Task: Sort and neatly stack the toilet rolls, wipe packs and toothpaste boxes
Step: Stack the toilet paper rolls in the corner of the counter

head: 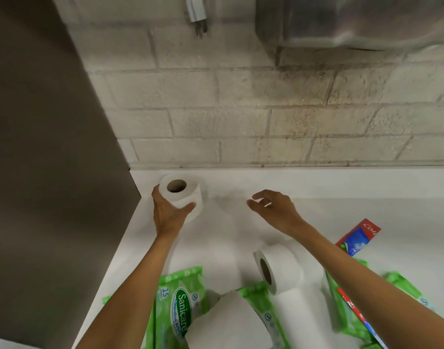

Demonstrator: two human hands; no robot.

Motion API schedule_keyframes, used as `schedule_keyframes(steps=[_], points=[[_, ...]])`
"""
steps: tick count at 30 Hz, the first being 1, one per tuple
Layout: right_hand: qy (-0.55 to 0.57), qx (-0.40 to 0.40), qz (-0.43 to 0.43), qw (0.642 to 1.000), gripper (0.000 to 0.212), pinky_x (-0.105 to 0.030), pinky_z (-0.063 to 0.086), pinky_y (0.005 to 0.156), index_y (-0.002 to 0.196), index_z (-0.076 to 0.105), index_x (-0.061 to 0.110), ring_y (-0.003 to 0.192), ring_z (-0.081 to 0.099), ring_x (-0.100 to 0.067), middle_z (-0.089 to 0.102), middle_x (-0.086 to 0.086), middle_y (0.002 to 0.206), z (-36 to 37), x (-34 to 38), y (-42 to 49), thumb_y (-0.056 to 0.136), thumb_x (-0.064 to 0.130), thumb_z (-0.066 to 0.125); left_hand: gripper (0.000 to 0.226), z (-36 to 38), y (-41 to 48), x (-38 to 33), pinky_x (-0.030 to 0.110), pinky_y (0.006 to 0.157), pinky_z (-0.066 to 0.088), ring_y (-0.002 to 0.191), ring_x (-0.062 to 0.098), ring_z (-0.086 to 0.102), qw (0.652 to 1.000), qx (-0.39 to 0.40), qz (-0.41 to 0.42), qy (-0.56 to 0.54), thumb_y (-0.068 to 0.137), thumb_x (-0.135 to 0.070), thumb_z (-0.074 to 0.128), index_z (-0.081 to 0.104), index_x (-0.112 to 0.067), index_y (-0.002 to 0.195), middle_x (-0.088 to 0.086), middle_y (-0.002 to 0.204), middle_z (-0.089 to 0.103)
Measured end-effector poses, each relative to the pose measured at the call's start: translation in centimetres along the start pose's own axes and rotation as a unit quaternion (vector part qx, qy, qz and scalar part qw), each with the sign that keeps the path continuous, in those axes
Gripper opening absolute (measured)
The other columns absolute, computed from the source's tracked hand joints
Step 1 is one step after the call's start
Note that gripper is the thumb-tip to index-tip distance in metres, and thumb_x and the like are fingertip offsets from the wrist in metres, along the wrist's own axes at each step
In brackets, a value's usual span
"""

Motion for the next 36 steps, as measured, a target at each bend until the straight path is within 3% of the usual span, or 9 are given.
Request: schedule_keyframes(steps=[3, 6, 9, 13, 17, 20, 22, 29, 36], points=[[0.004, 0.002, -0.001, 1.0, 0.039, -0.024, 0.042, 0.082, 0.118, 0.06, 0.018, 0.088, 0.057, -0.013, 0.06, 0.006, 0.089, 0.1, 0.2, 0.0, 0.088, 0.043, 0.057, 0.114, 0.3, -0.1, 0.1, 0.036, 0.102, 0.037, 0.133, 0.031, 0.039, 0.999, 0.032, -0.016, 0.0, 0.062, -0.019, 0.085, 0.009, -0.015, 0.147, 0.009, 0.149, 0.033], [0.005, 0.005, -0.005, 1.0, 0.04, -0.026, 0.044, 0.085, 0.119, 0.059, 0.019, 0.091, 0.058, -0.015, 0.058, 0.007, 0.087, 0.1, 0.7, -0.2, 0.088, 0.043, 0.057, 0.133, 0.2, -0.9, 0.3, 0.04, 0.112, 0.028, 0.143, 0.031, 0.024, 0.997, 0.063, -0.051, 0.017, 0.061, -0.027, 0.087, -0.013, -0.017, 0.149, 0.012, 0.157, 0.009], [0.003, 0.004, -0.013, 1.0, 0.041, -0.03, 0.045, 0.092, 0.12, 0.059, 0.018, 0.101, 0.061, -0.02, 0.058, 0.005, 0.09, -0.1, 1.4, -0.9, 0.088, 0.043, 0.057, 0.134, -0.6, -2.1, -0.7, 0.041, 0.115, 0.023, 0.146, 0.027, 0.015, 0.997, 0.05, -0.051, 0.008, 0.061, -0.036, 0.085, -0.014, -0.018, 0.149, 0.011, 0.157, 0.003], [0.011, -0.002, -0.023, 1.0, 0.04, -0.03, 0.044, 0.093, 0.119, 0.06, 0.017, 0.106, 0.06, -0.021, 0.055, 0.01, 0.081, -1.0, 2.5, -2.3, 0.088, 0.042, 0.057, 0.101, -2.6, -4.5, -4.2, 0.038, 0.113, 0.026, 0.144, 0.026, 0.02, 0.999, -0.043, 0.025, 0.01, 0.076, -0.037, 0.073, 0.007, -0.014, 0.15, 0.011, 0.155, 0.017], [0.023, -0.011, -0.042, 0.999, 0.041, -0.031, 0.043, 0.096, 0.121, 0.059, 0.018, 0.11, 0.059, -0.022, 0.056, 0.005, 0.091, -2.7, 4.0, -4.6, 0.088, 0.043, 0.056, 0.052, -3.5, -7.3, -9.0, 0.02, 0.094, 0.038, 0.117, 0.023, 0.051, 0.99, -0.068, 0.123, 0.004, 0.085, -0.014, 0.061, 0.043, -0.007, 0.133, 0.014, 0.127, 0.051], [0.025, -0.027, -0.06, 0.997, 0.041, -0.029, 0.041, 0.096, 0.121, 0.059, 0.017, 0.111, 0.058, -0.022, 0.06, -0.001, 0.1, -5.0, 4.6, -7.1, 0.089, 0.042, 0.055, 0.029, -2.7, -10.0, -12.5, 0.019, 0.076, 0.052, 0.082, 0.022, 0.061, 0.989, -0.012, 0.13, -0.064, 0.085, -0.004, 0.054, 0.057, -0.007, 0.114, 0.006, 0.088, 0.062], [0.032, -0.041, -0.067, 0.996, 0.04, -0.028, 0.042, 0.092, 0.12, 0.06, 0.017, 0.106, 0.058, -0.021, 0.06, -0.002, 0.099, -6.6, 4.6, -8.7, 0.089, 0.042, 0.056, 0.023, -1.8, -12.2, -14.9, 0.007, 0.059, 0.045, 0.069, 0.019, 0.059, 0.988, 0.024, 0.136, -0.073, 0.086, -0.004, 0.052, 0.058, -0.007, 0.109, 0.002, 0.077, 0.058], [0.014, -0.065, -0.051, 0.996, 0.036, -0.035, 0.046, 0.089, 0.112, 0.064, 0.011, 0.086, 0.056, -0.019, 0.062, -0.007, 0.091, -12.0, -0.6, -14.8, 0.086, 0.036, 0.062, 0.027, 3.7, -22.3, -19.8, 0.03, 0.071, 0.051, 0.062, 0.012, 0.061, 0.966, 0.218, 0.093, -0.101, 0.089, -0.008, 0.053, 0.052, -0.009, 0.116, 0.0, 0.081, 0.059], [0.002, -0.12, 0.053, 0.991, 0.026, -0.026, 0.039, 0.077, 0.101, 0.065, 0.014, 0.081, 0.055, -0.02, 0.062, -0.009, 0.092, -17.9, -10.2, -21.3, 0.085, 0.034, 0.063, 0.033, 10.6, -32.6, -19.0, 0.026, 0.057, 0.047, 0.06, 0.015, 0.058, 0.921, 0.37, -0.018, -0.121, 0.092, -0.012, 0.048, 0.042, -0.005, 0.124, 0.003, 0.08, 0.056]])
Point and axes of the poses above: each hand's wrist, its own y-axis towards the middle knuckle, its own z-axis out of the palm, x = y × z, the point moved 7 cm from there along y, towards the middle knuckle
